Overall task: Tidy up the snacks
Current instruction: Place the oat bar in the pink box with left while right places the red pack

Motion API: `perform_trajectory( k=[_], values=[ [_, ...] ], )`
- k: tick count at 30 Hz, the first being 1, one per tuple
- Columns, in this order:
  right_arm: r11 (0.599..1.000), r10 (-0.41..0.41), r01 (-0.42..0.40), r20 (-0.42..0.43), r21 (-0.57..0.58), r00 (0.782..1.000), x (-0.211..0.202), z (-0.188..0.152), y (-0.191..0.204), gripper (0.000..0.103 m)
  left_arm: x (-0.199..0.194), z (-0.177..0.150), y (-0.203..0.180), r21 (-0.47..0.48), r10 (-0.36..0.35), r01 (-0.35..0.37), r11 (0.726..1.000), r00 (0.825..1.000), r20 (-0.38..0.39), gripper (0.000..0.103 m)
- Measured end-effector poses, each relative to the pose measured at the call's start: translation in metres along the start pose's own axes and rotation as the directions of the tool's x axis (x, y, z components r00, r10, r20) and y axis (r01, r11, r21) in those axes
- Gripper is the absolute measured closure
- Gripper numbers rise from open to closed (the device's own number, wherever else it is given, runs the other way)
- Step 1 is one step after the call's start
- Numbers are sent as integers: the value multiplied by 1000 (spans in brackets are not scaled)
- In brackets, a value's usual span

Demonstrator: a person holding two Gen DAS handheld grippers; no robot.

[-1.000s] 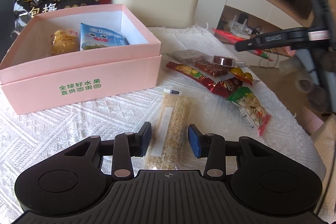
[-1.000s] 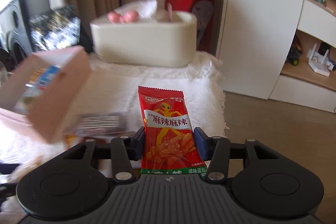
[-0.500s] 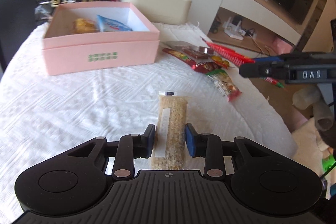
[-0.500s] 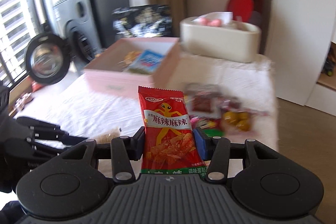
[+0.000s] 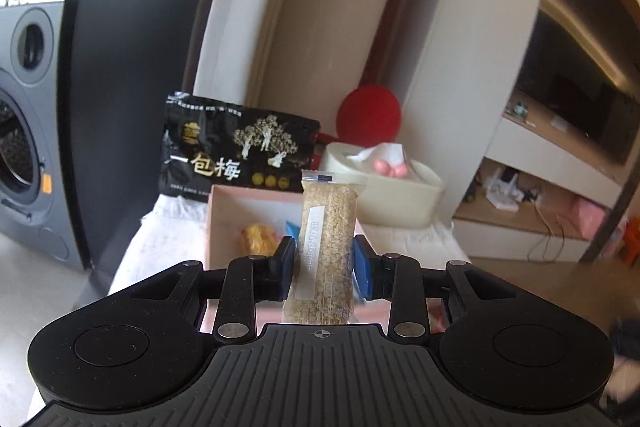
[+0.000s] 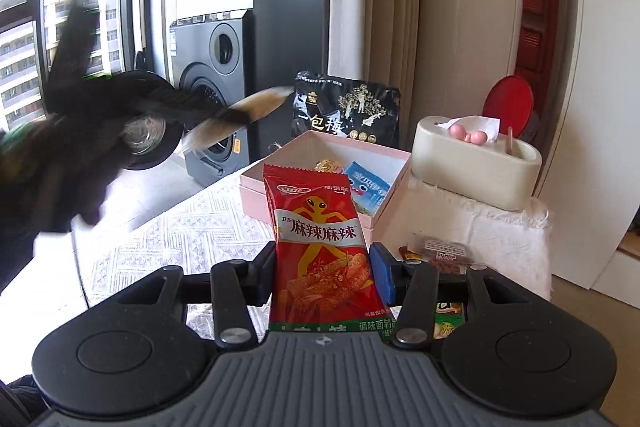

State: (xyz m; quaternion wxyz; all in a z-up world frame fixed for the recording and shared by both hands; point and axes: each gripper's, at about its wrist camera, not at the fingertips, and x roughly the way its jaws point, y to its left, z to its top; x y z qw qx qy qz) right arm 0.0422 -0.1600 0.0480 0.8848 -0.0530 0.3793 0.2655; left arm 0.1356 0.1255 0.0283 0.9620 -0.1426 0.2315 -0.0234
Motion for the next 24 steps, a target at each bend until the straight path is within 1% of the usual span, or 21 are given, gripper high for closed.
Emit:
perform_trajectory(
  k=[4, 6, 7, 8, 9, 12, 14, 16, 19, 20, 22, 24],
  values=[
    [999, -15, 16, -20, 35, 1000, 4, -6, -10, 55, 58, 9, -8, -51, -45, 43, 998, 998, -49, 67],
    [998, -26, 28, -33, 52, 999, 6, -11, -16, 55, 90, 8, -8, -95, -65, 55, 994, 992, -107, 67],
    [998, -31, 34, -39, 62, 999, 8, -12, -19, 55, 107, 7, -7, -125, -64, 45, 991, 986, -152, 67],
    [997, -35, 38, -44, 71, 998, 9, -13, -22, 55, 121, 5, -6, -151, -62, 35, 988, 982, -180, 67],
    [996, -37, 40, -48, 79, 998, 9, -14, -25, 55, 131, 2, -4, -170, -59, 26, 985, 980, -190, 68],
    [995, -47, 52, -59, 91, 997, 13, -17, -33, 55, 142, -4, 5, -207, -27, -8, 978, 986, -167, 68],
    [993, -53, 60, -66, 100, 996, 16, -19, -36, 55, 139, -5, 12, -219, -38, 5, 976, 988, -149, 68],
    [992, -52, 60, -74, 109, 996, 21, -19, -39, 55, 128, -3, 17, -204, -55, 28, 978, 990, -128, 68],
    [990, -60, 69, -75, 125, 995, 33, -10, -44, 55, 93, -9, 23, -160, -75, 61, 985, 994, -80, 68],
    [989, -61, 69, -66, 130, 996, 37, -4, -46, 55, 77, -14, 24, -149, -68, 57, 987, 995, -68, 68],
    [988, -59, 63, -39, 139, 998, 44, 13, -46, 55, 50, -28, 29, -140, -30, 21, 990, 998, -62, 68],
    [986, -40, 42, -13, 161, 999, 56, 39, -45, 55, 24, -43, 35, -150, 4, -15, 989, 997, -72, 69]
  ],
)
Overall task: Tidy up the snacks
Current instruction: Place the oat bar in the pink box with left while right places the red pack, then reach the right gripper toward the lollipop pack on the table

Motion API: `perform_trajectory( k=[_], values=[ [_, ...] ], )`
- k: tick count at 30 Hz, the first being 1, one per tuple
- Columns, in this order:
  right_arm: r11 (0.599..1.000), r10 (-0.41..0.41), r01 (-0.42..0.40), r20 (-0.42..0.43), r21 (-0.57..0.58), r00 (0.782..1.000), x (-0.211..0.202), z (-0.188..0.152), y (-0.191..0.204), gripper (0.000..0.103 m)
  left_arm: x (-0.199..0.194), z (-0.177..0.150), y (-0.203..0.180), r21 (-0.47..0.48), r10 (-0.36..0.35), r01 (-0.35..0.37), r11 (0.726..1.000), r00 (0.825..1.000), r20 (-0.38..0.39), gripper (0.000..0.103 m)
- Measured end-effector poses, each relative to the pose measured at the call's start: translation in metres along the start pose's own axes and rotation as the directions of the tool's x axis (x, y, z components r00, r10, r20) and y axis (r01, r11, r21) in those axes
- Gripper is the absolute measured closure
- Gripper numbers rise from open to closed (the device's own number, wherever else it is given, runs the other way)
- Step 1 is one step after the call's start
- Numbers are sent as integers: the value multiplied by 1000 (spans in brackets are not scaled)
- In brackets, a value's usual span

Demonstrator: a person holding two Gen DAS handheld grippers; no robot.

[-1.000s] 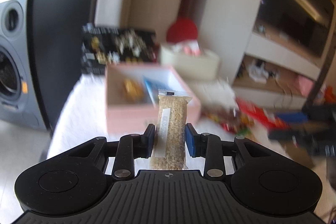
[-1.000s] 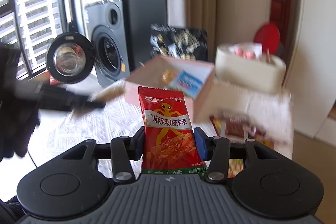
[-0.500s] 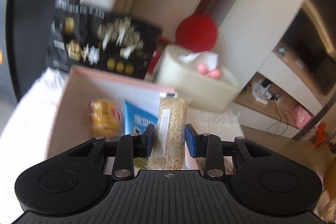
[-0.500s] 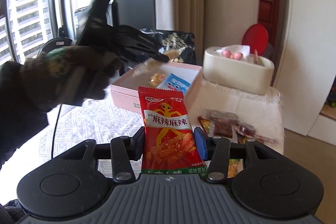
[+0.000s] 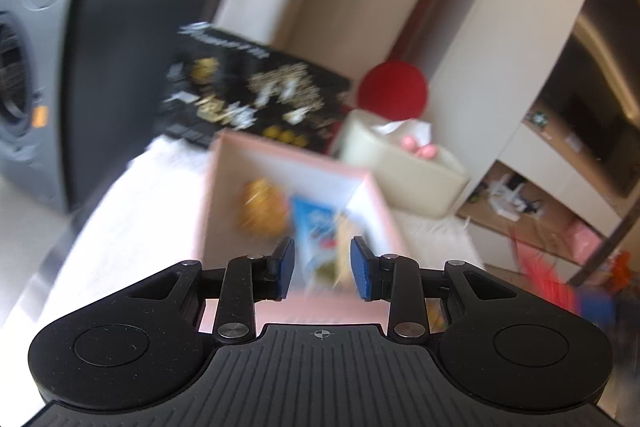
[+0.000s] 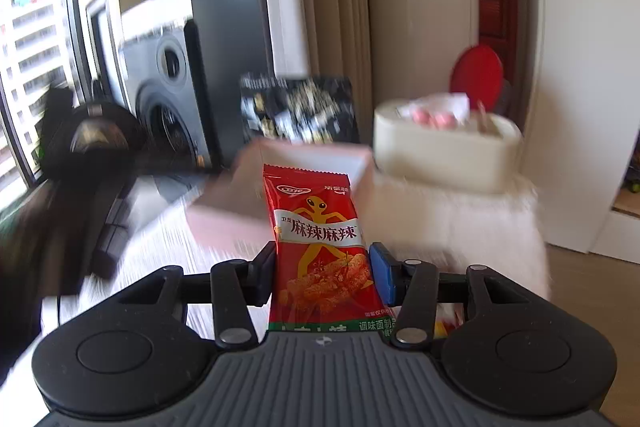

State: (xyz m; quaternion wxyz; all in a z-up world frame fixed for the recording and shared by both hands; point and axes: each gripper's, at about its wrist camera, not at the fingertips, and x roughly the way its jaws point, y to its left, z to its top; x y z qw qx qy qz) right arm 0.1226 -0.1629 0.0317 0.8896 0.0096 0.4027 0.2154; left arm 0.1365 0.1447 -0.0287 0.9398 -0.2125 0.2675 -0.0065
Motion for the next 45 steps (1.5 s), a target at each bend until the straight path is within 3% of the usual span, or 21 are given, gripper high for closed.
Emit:
perform_trajectory(
  k=[5, 7, 9, 12, 15, 18, 23, 26, 32, 40, 43, 45],
  values=[
    [994, 44, -44, 9, 95, 999, 65, 73, 25, 52, -42, -28, 18, -21, 41, -40, 999, 999, 32, 69],
    [991, 74, -75, 14, 112, 997, 97, 92, 38, 34, -50, -32, 24, -18, 57, -56, 998, 998, 33, 69],
    [997, 43, -42, -7, 70, 999, 122, 101, 53, 33, -56, -35, 29, -24, 65, -64, 998, 997, 35, 69],
    [1000, -13, 13, -7, 17, 1000, 127, 99, 63, 33, -57, -42, 38, -32, 68, -68, 997, 997, 18, 69],
    [1000, -17, 18, -25, 3, 1000, 114, 84, 51, 33, -50, -49, 41, -54, 57, -57, 997, 998, -12, 69],
    [996, -83, 82, -33, -30, 996, 95, 60, 31, 32, -39, -55, 34, -54, 32, -35, 998, 998, -45, 69],
    [969, -244, 240, -70, -59, 967, 63, 1, -16, 29, -28, -63, 8, 14, 17, -16, 1000, 998, -66, 69],
    [960, -277, 279, -118, 1, 954, 46, -40, -44, 29, -23, -68, -9, 49, 2, 3, 999, 996, -92, 69],
    [954, -270, 288, -181, 82, 946, 34, -99, -75, 28, -11, -80, -46, 135, -54, 74, 988, 987, -149, 69],
    [969, -173, 199, -167, 149, 971, 48, -110, -77, 28, 2, -93, -66, 152, -58, 94, 984, 973, -226, 69],
    [977, -107, 137, -180, 164, 978, 51, -111, -72, 36, 5, -93, -67, 147, -58, 96, 984, 969, -241, 69],
    [986, 0, 34, -198, 166, 980, 51, -111, -66, 38, 8, -92, -64, 134, -51, 84, 987, 971, -232, 69]
  ],
)
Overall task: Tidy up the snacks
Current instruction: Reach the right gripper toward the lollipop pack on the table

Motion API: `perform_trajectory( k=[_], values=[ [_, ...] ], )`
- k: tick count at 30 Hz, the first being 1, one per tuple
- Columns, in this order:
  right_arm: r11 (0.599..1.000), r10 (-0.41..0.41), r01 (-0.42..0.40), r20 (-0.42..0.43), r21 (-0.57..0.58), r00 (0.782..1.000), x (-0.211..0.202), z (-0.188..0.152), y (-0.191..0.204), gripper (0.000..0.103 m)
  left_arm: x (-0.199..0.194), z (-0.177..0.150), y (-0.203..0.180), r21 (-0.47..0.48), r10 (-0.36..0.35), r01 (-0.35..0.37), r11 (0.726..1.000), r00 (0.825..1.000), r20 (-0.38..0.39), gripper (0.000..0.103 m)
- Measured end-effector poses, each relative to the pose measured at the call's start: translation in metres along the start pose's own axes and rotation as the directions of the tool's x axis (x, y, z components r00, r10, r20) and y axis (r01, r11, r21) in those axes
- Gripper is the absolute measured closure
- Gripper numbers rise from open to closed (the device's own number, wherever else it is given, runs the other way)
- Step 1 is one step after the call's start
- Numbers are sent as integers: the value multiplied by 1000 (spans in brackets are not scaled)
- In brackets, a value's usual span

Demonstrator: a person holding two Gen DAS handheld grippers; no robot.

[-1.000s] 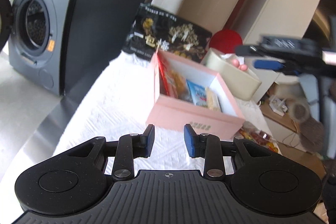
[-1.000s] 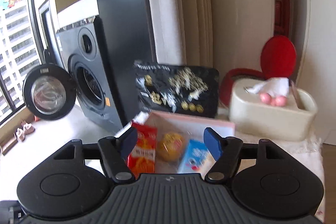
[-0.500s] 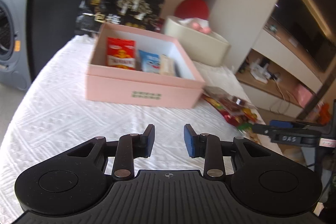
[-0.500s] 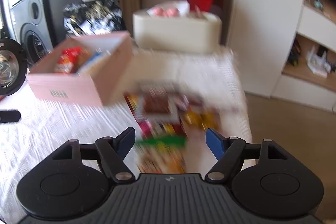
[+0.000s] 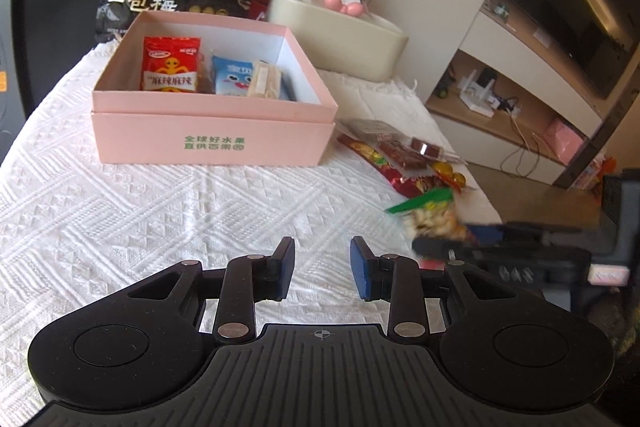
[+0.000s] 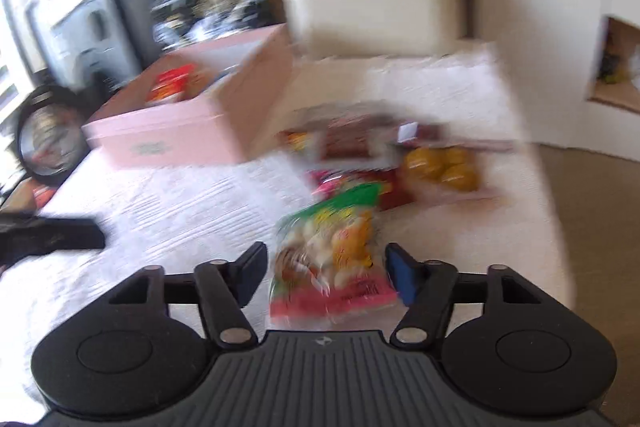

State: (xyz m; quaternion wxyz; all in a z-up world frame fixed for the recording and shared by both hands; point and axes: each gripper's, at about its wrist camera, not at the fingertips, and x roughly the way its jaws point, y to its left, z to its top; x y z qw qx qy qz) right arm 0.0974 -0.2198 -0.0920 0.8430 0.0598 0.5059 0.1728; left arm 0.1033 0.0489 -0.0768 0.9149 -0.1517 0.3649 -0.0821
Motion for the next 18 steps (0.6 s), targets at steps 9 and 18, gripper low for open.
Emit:
perform_trajectory(
  k=[9, 18],
  values=[
    [994, 8, 8, 141, -112, 990, -32, 21, 13, 25, 13, -5, 0, -12, 7, -8, 1000, 999, -47, 69],
    [979, -203, 202, 79, 23, 976, 42, 92, -79, 27, 22, -12, -13, 26, -39, 41, 999, 995, -88, 69]
  ],
)
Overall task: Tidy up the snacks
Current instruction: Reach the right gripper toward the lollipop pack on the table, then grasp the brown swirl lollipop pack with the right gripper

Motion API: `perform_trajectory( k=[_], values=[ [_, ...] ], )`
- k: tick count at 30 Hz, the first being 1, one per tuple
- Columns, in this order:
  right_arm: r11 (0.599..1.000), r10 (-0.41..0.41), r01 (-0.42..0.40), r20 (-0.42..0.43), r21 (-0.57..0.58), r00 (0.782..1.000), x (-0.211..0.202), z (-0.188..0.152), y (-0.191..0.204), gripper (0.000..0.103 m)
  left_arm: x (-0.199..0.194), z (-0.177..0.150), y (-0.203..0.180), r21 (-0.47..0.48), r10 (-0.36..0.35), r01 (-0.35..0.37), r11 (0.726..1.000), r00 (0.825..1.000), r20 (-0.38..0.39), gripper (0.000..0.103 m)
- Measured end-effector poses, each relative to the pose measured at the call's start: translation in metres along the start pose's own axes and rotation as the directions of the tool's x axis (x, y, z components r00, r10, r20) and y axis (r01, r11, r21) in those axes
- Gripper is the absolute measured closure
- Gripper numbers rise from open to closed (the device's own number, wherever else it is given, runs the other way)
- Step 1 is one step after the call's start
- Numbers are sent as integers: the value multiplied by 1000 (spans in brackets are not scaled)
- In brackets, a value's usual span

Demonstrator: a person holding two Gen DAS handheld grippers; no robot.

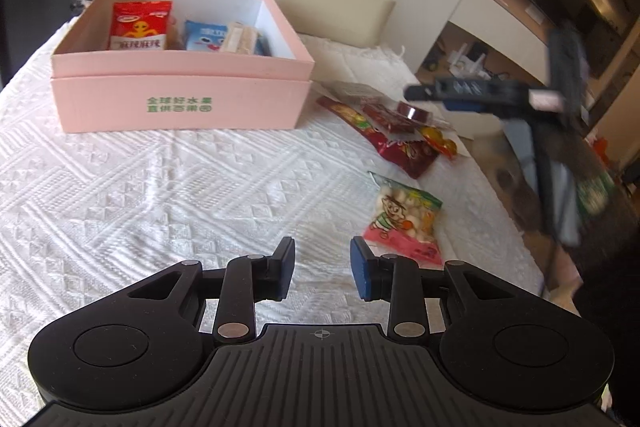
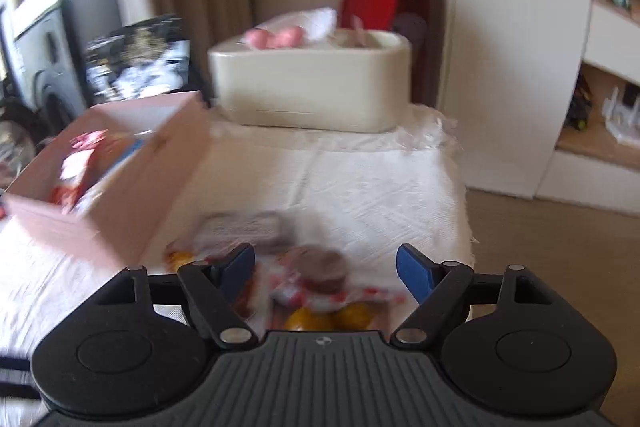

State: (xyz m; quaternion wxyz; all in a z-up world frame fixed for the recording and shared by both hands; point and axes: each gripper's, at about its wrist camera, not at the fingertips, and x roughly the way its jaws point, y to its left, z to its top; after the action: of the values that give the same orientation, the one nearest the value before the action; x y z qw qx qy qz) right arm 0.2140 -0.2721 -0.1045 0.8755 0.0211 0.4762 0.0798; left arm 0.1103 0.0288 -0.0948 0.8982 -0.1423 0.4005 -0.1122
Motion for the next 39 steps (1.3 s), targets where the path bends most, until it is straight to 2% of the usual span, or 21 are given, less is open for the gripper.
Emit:
perform_trajectory(
  k=[2, 3, 4, 7, 13, 17, 19, 20, 22, 24, 30, 33, 36, 39],
  values=[
    [995, 25, -21, -38, 95, 999, 19, 12, -22, 47, 0, -1, 1, -1, -1, 1, 1000, 1000, -3, 69],
    [993, 42, -35, -61, 112, 997, 26, 17, -29, 61, 0, -1, 2, -6, -1, 1, 1000, 1000, -3, 69],
    [993, 40, -31, -78, 112, 996, 30, 19, -35, 67, 0, -1, 4, -13, -2, 2, 1000, 1000, -3, 69],
    [997, -3, 11, -114, 70, 993, 28, 10, -42, 70, 4, -1, 8, -31, -9, 9, 999, 1000, -4, 69],
    [989, 108, -94, -128, 112, 986, -18, -29, -36, 71, 11, 2, -2, -9, -38, 38, 999, 999, -14, 69],
    [969, 233, -218, -139, 119, 962, -48, -50, -18, 70, 8, 1, -12, 25, -54, 54, 998, 999, -5, 69],
    [966, 250, -239, -125, 100, 960, -60, -58, -7, 67, 6, 0, -16, 46, -54, 54, 997, 999, -1, 69],
    [967, 249, -241, -113, 86, 962, -64, -60, -2, 64, 5, 0, -18, 55, -54, 54, 997, 999, 1, 69],
    [974, 223, -220, -84, 54, 971, -73, -65, 9, 38, 4, -1, -20, 67, -52, 52, 996, 999, 1, 69],
    [976, 215, -213, -64, 39, 975, -76, -67, 18, 31, 2, -1, -22, 77, -52, 51, 996, 999, 10, 69],
    [991, 126, -126, -12, -32, 992, -57, -66, 48, 31, -2, -3, -34, 151, -53, 48, 987, 998, 26, 69],
    [992, 61, -62, -8, -112, 998, -50, -63, 59, 49, -2, -6, -41, 214, -42, 36, 976, 999, 24, 69],
    [995, 66, -66, -5, -81, 998, -57, -64, 54, 50, 0, -7, -52, 294, -24, 12, 956, 999, 39, 69],
    [997, 61, -61, -6, -49, 998, -70, -75, 46, 50, 6, -3, -64, 386, -36, 14, 922, 998, 48, 69]
  ],
)
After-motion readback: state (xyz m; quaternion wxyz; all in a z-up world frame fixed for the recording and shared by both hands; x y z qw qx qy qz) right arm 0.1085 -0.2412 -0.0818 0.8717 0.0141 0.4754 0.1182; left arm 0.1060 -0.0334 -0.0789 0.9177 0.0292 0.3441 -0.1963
